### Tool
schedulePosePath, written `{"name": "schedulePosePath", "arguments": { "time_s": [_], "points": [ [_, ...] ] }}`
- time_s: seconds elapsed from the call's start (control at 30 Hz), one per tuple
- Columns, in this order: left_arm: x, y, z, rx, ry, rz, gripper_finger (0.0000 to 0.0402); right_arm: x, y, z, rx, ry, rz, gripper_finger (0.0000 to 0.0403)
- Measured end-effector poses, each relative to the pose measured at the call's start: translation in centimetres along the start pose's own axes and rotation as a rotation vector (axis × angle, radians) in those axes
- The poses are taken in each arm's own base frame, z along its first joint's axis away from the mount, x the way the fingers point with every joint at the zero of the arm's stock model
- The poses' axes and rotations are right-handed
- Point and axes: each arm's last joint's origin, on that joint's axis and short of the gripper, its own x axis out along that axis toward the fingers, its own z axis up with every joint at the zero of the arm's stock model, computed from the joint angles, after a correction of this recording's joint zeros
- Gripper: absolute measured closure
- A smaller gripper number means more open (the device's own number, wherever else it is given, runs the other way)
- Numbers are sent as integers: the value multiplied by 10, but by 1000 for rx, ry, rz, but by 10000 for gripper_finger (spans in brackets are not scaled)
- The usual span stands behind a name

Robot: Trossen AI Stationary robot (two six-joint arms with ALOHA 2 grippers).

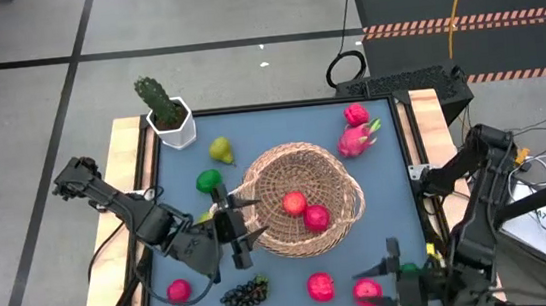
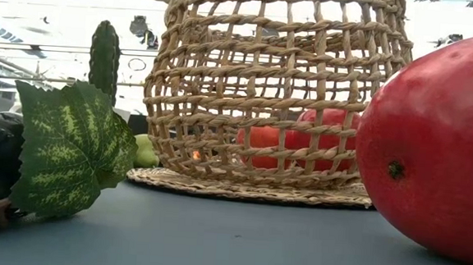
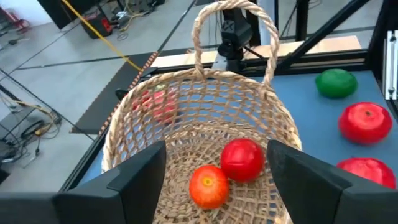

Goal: Build produce basket
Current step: Put the middle red apple into the brown basket

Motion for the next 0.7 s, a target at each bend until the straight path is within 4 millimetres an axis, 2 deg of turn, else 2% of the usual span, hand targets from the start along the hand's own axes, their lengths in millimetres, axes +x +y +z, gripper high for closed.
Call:
{"name": "schedulePosePath", "arguments": {
  "time_s": [0.13, 0.27, 0.47, 0.7],
  "points": [
    [-2, -2, 0, -6, -4, -4, 135, 12, 13, -14, 59, 79, 101, 231],
    [-6, -6, -1, -20, -8, -24, 137, 23, 21, -33, 23, 188, 158, 231],
    [-11, -11, 1, -32, -33, -46, 139, 38, 26, -60, -20, 329, 135, 231],
    [-17, -19, 0, 12, -32, -140, 156, 48, 26, -91, -51, 401, 86, 231]
  ]
}}
